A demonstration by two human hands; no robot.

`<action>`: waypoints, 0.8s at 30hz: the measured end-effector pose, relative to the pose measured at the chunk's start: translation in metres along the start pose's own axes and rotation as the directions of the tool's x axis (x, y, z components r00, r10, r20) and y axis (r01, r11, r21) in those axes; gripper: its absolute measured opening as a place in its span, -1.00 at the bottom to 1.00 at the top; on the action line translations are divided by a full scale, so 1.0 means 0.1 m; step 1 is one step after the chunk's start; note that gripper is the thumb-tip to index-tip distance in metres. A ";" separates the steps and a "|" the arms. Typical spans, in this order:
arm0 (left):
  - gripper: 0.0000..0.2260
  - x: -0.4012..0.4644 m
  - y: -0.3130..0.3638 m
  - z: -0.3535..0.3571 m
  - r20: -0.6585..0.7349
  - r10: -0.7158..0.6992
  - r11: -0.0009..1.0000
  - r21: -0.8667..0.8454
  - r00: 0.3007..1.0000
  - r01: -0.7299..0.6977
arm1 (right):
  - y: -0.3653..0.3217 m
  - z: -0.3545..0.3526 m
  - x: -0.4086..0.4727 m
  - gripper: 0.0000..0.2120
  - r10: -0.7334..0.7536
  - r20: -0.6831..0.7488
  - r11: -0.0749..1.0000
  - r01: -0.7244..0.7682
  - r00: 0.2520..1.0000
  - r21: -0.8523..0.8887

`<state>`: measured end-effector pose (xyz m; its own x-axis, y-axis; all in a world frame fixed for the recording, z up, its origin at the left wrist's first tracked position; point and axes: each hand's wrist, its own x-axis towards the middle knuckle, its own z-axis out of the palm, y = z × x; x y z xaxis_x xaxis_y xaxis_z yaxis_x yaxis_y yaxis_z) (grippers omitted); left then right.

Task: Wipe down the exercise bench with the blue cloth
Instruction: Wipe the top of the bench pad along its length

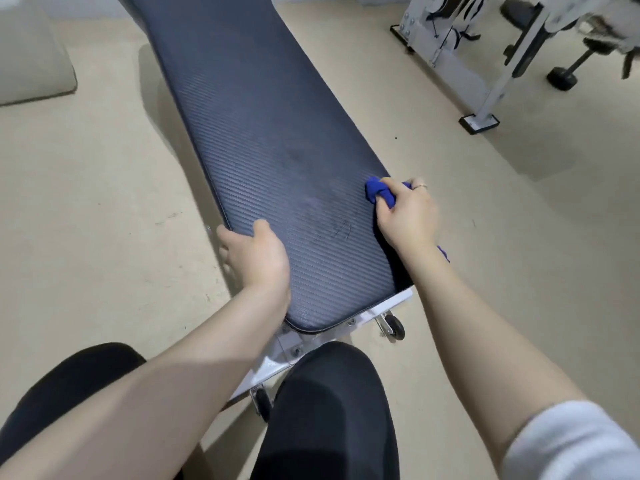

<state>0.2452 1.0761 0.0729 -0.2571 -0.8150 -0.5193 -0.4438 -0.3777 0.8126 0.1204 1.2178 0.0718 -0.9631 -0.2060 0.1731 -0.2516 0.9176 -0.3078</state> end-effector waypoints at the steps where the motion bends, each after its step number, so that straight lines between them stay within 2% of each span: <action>1: -0.43 0.00 0.01 0.01 -0.017 -0.003 1.000 0.002 1.000 0.003 | -0.08 0.02 0.04 -0.73 -0.008 0.000 1.000 0.008 1.000 -0.006; 3: -0.44 -0.01 0.02 0.02 -0.051 -0.013 1.000 0.004 0.999 0.013 | -0.32 0.03 -0.09 -0.74 -0.110 0.053 0.994 0.110 0.992 0.018; 4: -0.44 -0.01 0.04 0.02 -0.061 -0.011 1.000 0.007 0.998 0.011 | -0.43 0.04 -0.24 -0.74 -0.212 0.074 0.977 0.209 0.974 0.048; 6: -0.41 -0.03 0.05 0.02 -0.068 -0.007 1.000 0.002 0.998 0.007 | -0.59 0.04 -0.55 -0.76 -0.429 0.105 0.899 0.412 0.897 0.150; 8: -0.37 -0.01 0.05 0.04 -0.074 -0.007 1.000 -0.004 0.997 0.007 | -0.59 0.04 -0.51 -0.74 -0.555 0.134 0.826 0.526 0.821 0.200; 9: -0.35 0.01 0.05 0.04 -0.076 -0.011 1.000 -0.006 0.997 0.010 | -0.55 0.07 -0.37 -0.73 -0.571 0.128 0.818 0.548 0.811 0.176; 10: -0.35 0.02 0.03 0.04 -0.071 -0.013 1.000 -0.010 0.997 0.012 | -0.48 0.11 -0.19 -0.71 -0.537 0.106 0.842 0.523 0.837 0.136; 12: -0.34 0.04 -0.01 0.04 -0.057 -0.009 0.999 -0.032 0.998 0.007 | -0.36 0.15 0.20 -0.72 -0.348 0.046 0.936 0.344 0.937 0.070; 14: -0.35 0.04 -0.01 0.05 -0.065 -0.004 1.000 -0.029 0.998 0.002 | -0.34 0.18 0.36 -0.75 -0.206 0.016 0.978 0.206 0.978 0.038; 16: -0.36 0.02 0.01 0.04 -0.084 0.003 1.000 0.014 0.996 -0.002 | -0.48 0.18 0.17 -0.76 -0.263 0.041 0.965 0.262 0.964 0.031; 19: -0.35 0.00 0.03 0.04 -0.123 0.033 0.997 0.079 0.992 -0.023 | -0.65 0.13 -0.23 -0.75 -0.556 0.105 0.826 0.535 0.824 0.175; 20: -0.35 0.01 0.03 0.05 -0.133 0.043 0.995 0.098 0.990 -0.030 | -0.65 0.13 -0.19 -0.74 -0.615 0.129 0.784 0.587 0.778 0.201; 21: -0.36 0.02 0.03 0.06 -0.138 0.055 0.992 0.122 0.989 -0.038 | -0.62 0.14 -0.04 -0.73 -0.626 0.148 0.777 0.597 0.765 0.202; 24: -0.41 0.07 -0.03 0.06 -0.139 0.078 0.982 0.184 0.987 -0.051 | -0.39 0.21 0.51 -0.72 -0.446 0.093 0.892 0.433 0.890 0.127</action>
<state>0.2395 1.0746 0.0653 -0.1688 -0.8951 -0.4127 -0.5808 -0.2480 0.7754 0.0791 1.1642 0.0735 -0.7544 -0.6239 0.2041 -0.6538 0.6864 -0.3183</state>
